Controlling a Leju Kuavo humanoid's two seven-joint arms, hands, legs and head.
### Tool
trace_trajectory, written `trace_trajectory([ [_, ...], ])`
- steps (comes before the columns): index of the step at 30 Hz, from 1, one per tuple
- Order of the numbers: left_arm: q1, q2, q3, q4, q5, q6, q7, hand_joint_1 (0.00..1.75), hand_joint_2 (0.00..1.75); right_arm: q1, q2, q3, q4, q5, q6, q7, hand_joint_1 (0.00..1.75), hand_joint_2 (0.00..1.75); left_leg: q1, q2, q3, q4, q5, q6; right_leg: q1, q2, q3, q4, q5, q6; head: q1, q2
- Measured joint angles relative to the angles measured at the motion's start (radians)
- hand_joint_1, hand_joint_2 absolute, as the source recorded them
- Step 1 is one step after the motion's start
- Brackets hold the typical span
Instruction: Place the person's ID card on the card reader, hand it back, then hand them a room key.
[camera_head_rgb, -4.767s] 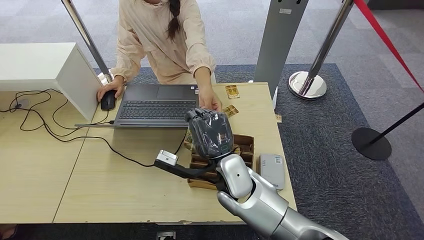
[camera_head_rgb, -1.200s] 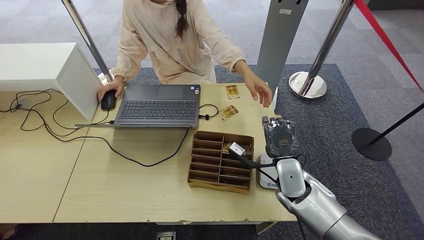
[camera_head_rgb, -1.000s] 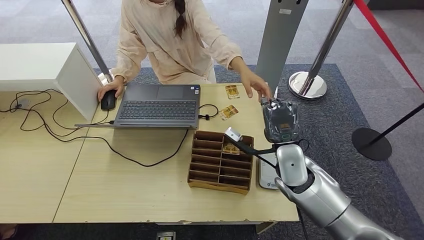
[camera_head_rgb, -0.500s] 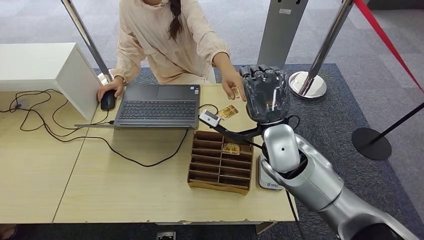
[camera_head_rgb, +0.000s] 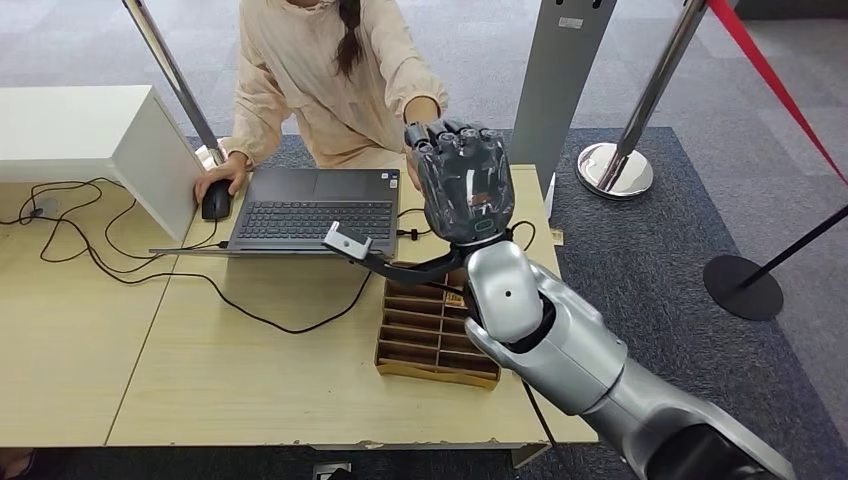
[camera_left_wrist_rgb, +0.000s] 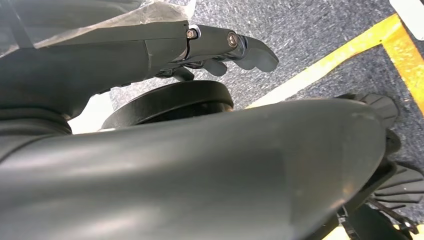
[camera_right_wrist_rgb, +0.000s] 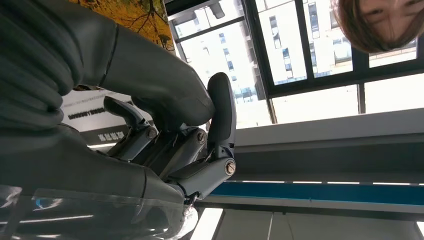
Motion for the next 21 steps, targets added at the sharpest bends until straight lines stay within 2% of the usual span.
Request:
trace_trajectory([
  [1,-0.001,0.000,0.000,0.000,0.000,-0.003,-0.003,0.00,0.00,-0.001,0.007,0.004,0.010,-0.006,-0.007,0.000,0.23,1.75,0.000,0.000,0.000,0.000,0.000,0.000,0.000,0.000,0.000,0.000,0.000,0.000,0.000,0.000],
  [2,-0.001,0.000,0.000,0.000,0.000,-0.006,-0.005,0.00,0.00,-0.002,0.013,0.007,0.018,-0.012,-0.013,0.001,0.01,1.75,0.000,0.000,0.000,0.000,0.000,0.000,0.000,0.000,0.000,0.000,0.000,0.000,0.000,0.000],
  [8,-0.002,0.001,0.000,0.000,-0.004,-0.006,-0.006,0.00,0.00,-0.002,0.029,0.022,0.061,-0.042,-0.049,0.008,0.00,1.75,0.000,0.000,0.000,0.000,0.000,0.000,0.000,0.000,0.000,0.000,0.000,0.000,0.000,0.000],
  [12,-0.001,0.001,0.000,0.000,-0.007,0.006,-0.002,0.00,0.00,0.004,0.029,0.021,0.072,-0.077,-0.086,0.012,0.00,0.00,0.000,0.000,0.000,0.000,0.000,0.000,0.000,0.000,0.000,0.000,0.000,0.000,0.000,0.000],
  [17,0.001,0.000,0.000,0.000,-0.008,0.012,-0.002,0.00,0.00,0.019,0.027,0.016,0.072,-0.120,-0.125,0.011,0.00,0.00,0.000,0.000,0.000,0.000,0.000,0.000,0.000,0.000,0.000,0.000,0.000,0.000,0.000,0.000],
  [19,0.011,0.001,0.000,0.000,-0.010,0.022,-0.012,0.00,0.00,0.076,0.019,-0.006,0.048,-0.272,-0.236,-0.006,0.00,0.87,0.000,0.000,0.000,0.000,0.000,0.000,0.000,0.000,0.000,0.000,0.000,0.000,0.000,0.000],
  [21,0.023,0.003,0.000,0.000,-0.011,0.033,-0.029,0.00,0.00,0.145,0.010,-0.041,0.007,-0.456,-0.332,-0.069,0.00,1.75,0.000,0.000,0.001,0.000,0.000,0.000,0.000,0.000,0.000,-0.001,0.000,0.000,0.000,0.000],
])
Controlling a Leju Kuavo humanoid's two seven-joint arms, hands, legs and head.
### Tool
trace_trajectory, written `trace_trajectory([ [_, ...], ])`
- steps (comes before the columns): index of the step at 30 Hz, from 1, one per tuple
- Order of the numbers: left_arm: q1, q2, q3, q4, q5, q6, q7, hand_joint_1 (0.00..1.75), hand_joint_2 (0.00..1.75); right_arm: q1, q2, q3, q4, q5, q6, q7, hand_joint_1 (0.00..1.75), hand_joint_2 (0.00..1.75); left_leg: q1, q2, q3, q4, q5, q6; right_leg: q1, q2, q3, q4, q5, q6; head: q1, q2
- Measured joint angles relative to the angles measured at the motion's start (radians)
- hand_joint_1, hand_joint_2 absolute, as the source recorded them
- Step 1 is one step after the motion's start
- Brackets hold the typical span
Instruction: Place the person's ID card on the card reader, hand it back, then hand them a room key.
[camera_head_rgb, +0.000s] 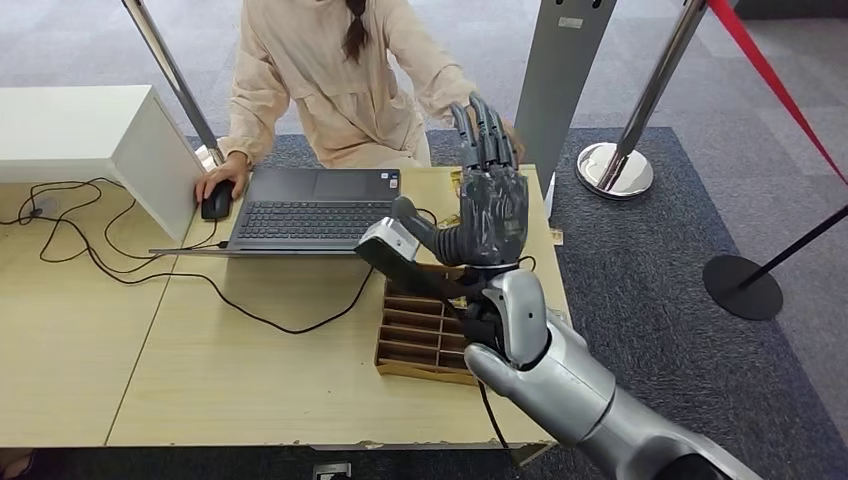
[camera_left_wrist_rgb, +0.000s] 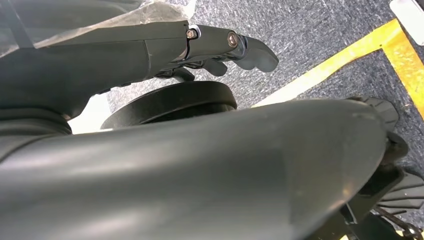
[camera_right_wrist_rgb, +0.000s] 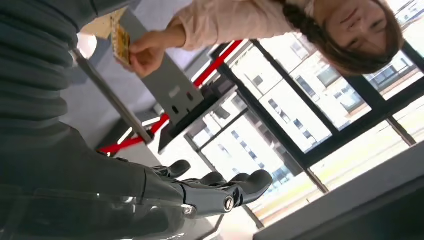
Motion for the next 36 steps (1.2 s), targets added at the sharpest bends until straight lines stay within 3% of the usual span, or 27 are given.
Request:
trace_trajectory([
  [3,0.015,0.003,0.000,0.000,0.003,0.014,-0.024,0.00,0.00,0.112,0.003,-0.068,-0.071,-0.160,-0.018,-0.165,0.00,1.75,0.000,0.000,0.000,0.000,0.000,0.000,0.000,0.000,0.000,0.000,-0.001,0.000,0.000,0.000],
  [6,0.030,0.006,0.000,0.000,0.009,0.025,-0.038,0.00,0.00,0.222,0.011,-0.144,-0.137,-0.225,-0.021,-0.279,0.00,1.75,0.000,-0.001,0.000,0.000,-0.001,0.000,0.000,0.000,0.000,0.000,-0.001,0.000,0.000,0.000],
  [14,0.056,0.012,0.008,0.001,0.049,0.041,-0.066,0.00,0.00,0.455,0.030,-0.264,-0.254,-0.205,-0.022,-0.392,0.00,1.75,0.000,0.000,0.000,-0.001,-0.001,0.000,0.000,0.000,0.000,0.000,-0.001,0.000,0.000,0.000],
  [21,0.062,0.015,0.030,0.001,0.069,0.045,-0.064,0.00,0.00,0.543,0.021,-0.295,-0.305,-0.257,-0.022,-0.373,0.00,1.75,0.000,0.000,0.000,-0.001,-0.001,0.000,0.000,0.000,0.000,0.000,-0.001,0.000,0.000,0.000],
  [28,0.062,0.016,0.051,0.001,0.084,0.044,-0.066,0.00,0.00,0.552,-0.025,-0.286,-0.323,-0.273,-0.016,-0.310,0.00,1.75,0.000,0.000,0.000,0.000,-0.001,0.000,0.000,0.000,0.001,0.000,-0.001,0.000,0.000,0.000],
  [36,0.062,0.016,0.064,0.001,0.087,0.047,-0.072,0.00,0.00,0.550,-0.051,-0.254,-0.314,-0.273,0.010,-0.300,0.00,1.75,0.000,0.000,0.000,-0.001,-0.001,0.000,0.000,0.000,0.001,0.000,-0.001,0.000,0.000,0.000],
])
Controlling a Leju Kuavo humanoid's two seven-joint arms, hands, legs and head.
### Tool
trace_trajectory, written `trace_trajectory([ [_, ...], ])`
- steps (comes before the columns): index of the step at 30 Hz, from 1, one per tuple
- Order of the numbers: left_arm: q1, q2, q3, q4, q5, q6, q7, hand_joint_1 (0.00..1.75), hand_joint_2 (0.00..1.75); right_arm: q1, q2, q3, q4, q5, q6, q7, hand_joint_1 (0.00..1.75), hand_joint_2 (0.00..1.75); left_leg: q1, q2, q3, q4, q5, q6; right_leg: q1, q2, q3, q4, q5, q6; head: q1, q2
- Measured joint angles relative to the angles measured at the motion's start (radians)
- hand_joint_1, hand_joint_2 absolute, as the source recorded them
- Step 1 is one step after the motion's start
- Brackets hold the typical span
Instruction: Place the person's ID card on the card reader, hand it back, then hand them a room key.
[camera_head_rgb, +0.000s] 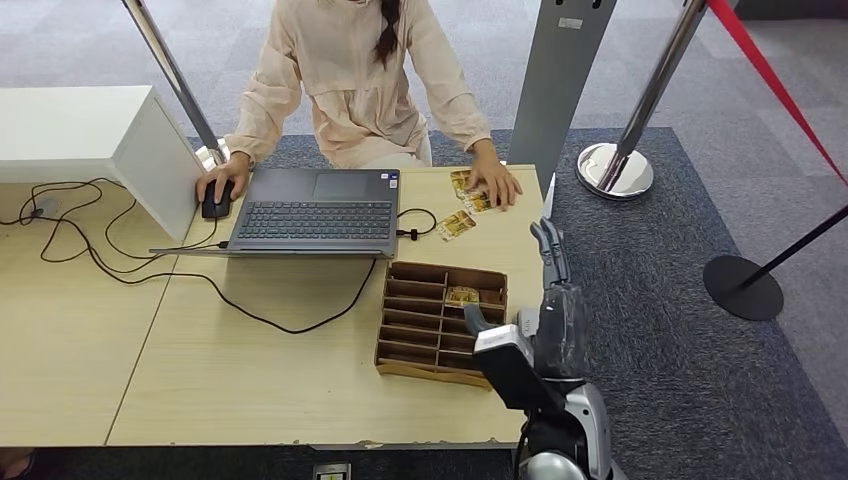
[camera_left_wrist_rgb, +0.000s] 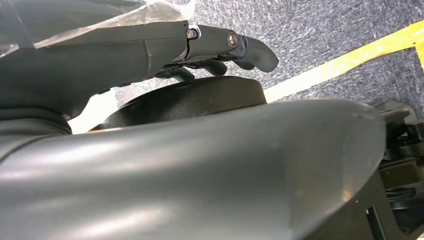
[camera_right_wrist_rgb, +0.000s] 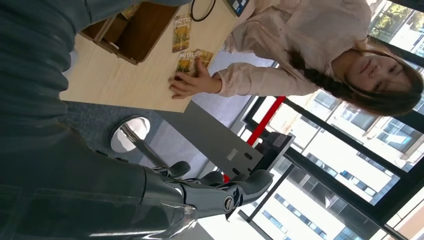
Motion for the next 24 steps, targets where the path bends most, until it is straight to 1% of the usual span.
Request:
trace_trajectory([
  [8,0.000,0.000,0.013,0.000,0.001,0.002,-0.006,0.00,0.00,-0.001,-0.012,0.035,0.014,0.000,0.022,0.000,0.00,1.75,0.000,0.000,0.000,0.000,0.000,0.000,0.000,0.000,0.000,0.000,0.000,0.000,0.000,0.000],
  [17,0.000,0.000,0.014,0.000,0.006,0.003,-0.010,0.00,0.00,0.003,-0.043,0.054,0.016,0.007,0.029,0.017,0.01,1.75,0.000,0.000,0.000,0.000,0.000,0.000,0.000,0.000,0.000,0.000,0.000,0.000,0.000,0.000],
  [22,0.000,0.001,0.014,0.000,0.009,0.004,-0.011,0.00,0.00,0.013,-0.062,0.062,0.012,0.008,0.027,0.018,0.16,1.75,0.000,0.000,0.000,0.000,0.000,0.000,0.000,0.000,0.000,0.000,0.000,0.000,0.000,0.000],
  [23,0.000,0.001,0.015,0.000,0.009,0.005,-0.011,0.00,0.00,0.014,-0.065,0.064,0.011,0.007,0.027,0.018,0.20,1.75,0.000,0.000,0.000,0.000,0.000,0.000,0.000,0.000,0.000,0.000,0.000,0.000,0.000,0.000],
  [24,0.000,0.002,0.015,0.000,0.009,0.005,-0.011,0.00,0.00,0.015,-0.068,0.065,0.011,0.006,0.027,0.018,0.29,1.75,0.000,0.000,0.000,0.000,0.000,0.000,0.000,0.000,0.000,0.000,0.000,0.000,0.000,0.000],
])
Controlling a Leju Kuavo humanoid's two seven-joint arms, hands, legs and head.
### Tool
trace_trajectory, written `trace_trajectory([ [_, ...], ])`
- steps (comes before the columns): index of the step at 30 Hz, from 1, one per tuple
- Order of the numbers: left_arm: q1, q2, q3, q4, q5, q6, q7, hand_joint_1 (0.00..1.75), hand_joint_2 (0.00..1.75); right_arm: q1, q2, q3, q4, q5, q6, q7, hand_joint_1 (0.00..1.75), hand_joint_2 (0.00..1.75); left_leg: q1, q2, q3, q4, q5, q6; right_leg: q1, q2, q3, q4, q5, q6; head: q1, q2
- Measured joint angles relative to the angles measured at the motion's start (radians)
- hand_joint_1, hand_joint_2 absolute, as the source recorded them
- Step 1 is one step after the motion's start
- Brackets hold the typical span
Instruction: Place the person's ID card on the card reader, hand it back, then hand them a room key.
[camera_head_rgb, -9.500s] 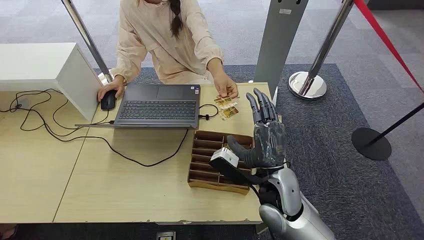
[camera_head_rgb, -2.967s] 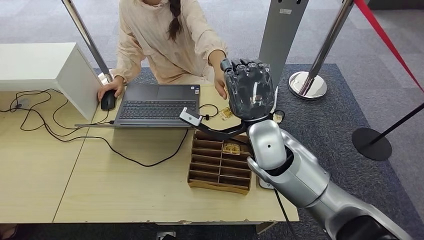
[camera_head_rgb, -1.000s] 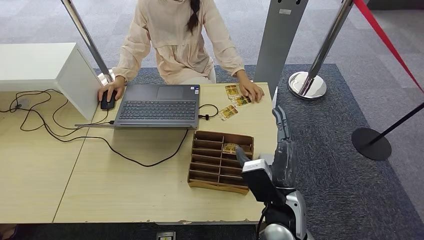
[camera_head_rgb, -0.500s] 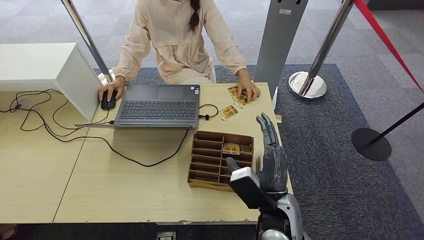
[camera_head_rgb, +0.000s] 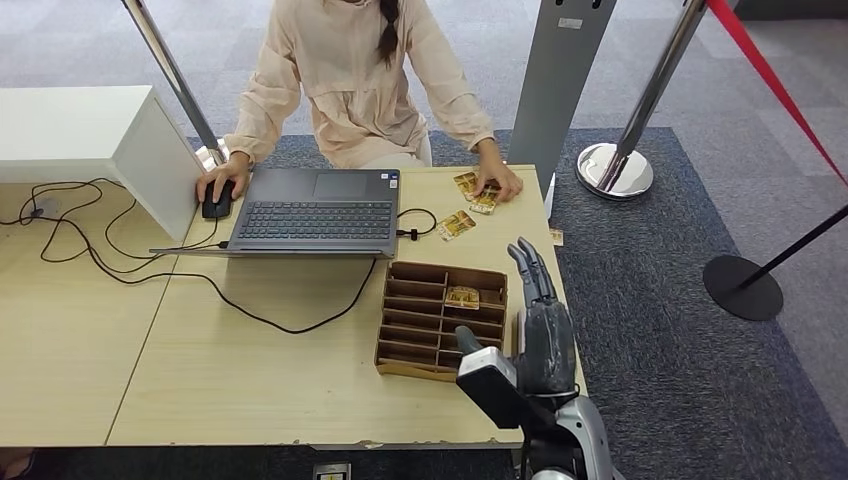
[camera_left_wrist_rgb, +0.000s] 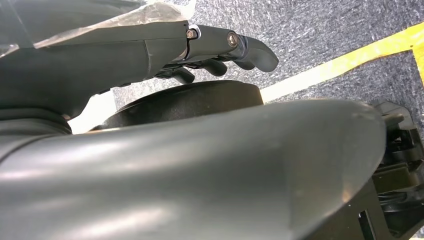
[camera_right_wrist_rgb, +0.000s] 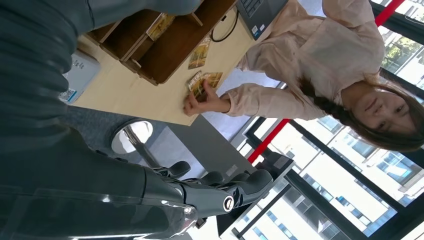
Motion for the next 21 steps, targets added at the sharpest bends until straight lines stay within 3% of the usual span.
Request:
trace_trajectory([
  [2,0.000,0.001,0.001,0.000,0.001,0.001,0.000,0.00,0.00,0.001,-0.005,0.003,0.000,-0.003,0.000,0.000,0.47,1.75,0.000,0.000,0.000,0.000,0.000,0.000,0.000,0.000,0.000,0.000,0.000,0.000,0.000,0.000],
  [5,0.000,0.002,0.003,0.000,0.002,0.005,0.000,0.00,0.00,0.002,-0.009,0.006,0.000,-0.010,-0.004,-0.004,0.89,1.75,0.000,0.000,0.000,0.000,0.000,0.000,0.000,0.000,0.000,0.000,0.000,0.000,0.000,0.000],
  [7,0.000,0.003,0.006,0.000,0.002,0.007,0.000,0.00,0.00,0.002,-0.010,0.008,0.000,-0.016,-0.006,-0.007,1.03,1.75,0.000,0.000,0.000,0.000,0.000,0.000,0.000,0.000,0.000,0.000,0.000,0.000,0.000,0.000],
  [11,0.000,0.004,0.012,0.000,0.003,0.010,0.000,0.00,0.00,0.002,-0.012,0.018,0.000,-0.026,-0.009,-0.016,0.87,1.75,0.000,0.000,0.000,0.000,0.000,0.000,0.000,0.000,0.000,0.000,0.000,0.000,0.000,0.000],
  [21,0.000,0.005,0.023,0.000,0.009,0.013,0.000,0.00,0.00,0.002,-0.014,0.040,0.005,-0.046,-0.016,-0.029,0.83,1.75,0.000,0.000,0.000,0.000,0.000,0.000,0.000,0.000,0.000,0.000,0.000,0.000,0.000,0.000],
])
